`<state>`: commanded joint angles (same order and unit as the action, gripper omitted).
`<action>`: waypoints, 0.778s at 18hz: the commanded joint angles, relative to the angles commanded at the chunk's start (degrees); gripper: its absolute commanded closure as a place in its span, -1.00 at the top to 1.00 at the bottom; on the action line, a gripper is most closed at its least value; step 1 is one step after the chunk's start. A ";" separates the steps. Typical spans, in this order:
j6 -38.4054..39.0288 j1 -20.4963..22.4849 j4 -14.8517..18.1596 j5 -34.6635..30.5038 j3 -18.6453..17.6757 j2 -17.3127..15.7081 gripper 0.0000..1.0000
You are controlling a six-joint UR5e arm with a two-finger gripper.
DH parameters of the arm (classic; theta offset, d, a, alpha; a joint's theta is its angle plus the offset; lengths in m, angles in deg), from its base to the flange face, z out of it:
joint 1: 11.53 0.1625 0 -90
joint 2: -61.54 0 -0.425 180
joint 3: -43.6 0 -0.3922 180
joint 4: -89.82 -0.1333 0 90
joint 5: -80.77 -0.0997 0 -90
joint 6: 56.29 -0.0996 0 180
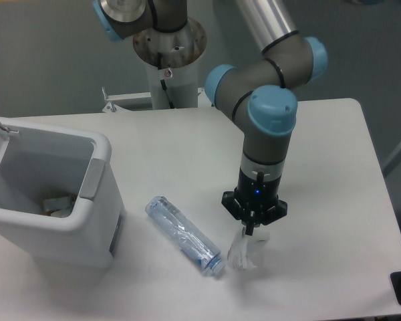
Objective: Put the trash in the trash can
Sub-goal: 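Carry the white paper over the white trash bin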
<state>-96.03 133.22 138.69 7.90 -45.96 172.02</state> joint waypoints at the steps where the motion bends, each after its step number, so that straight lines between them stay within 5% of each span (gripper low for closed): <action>1: 0.53 -0.17 0.00 0.71 0.00 -0.79 -1.00; 14: 9.93 -7.55 -0.18 9.68 0.62 -12.30 -1.00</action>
<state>-86.10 125.67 138.51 17.58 -45.34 159.72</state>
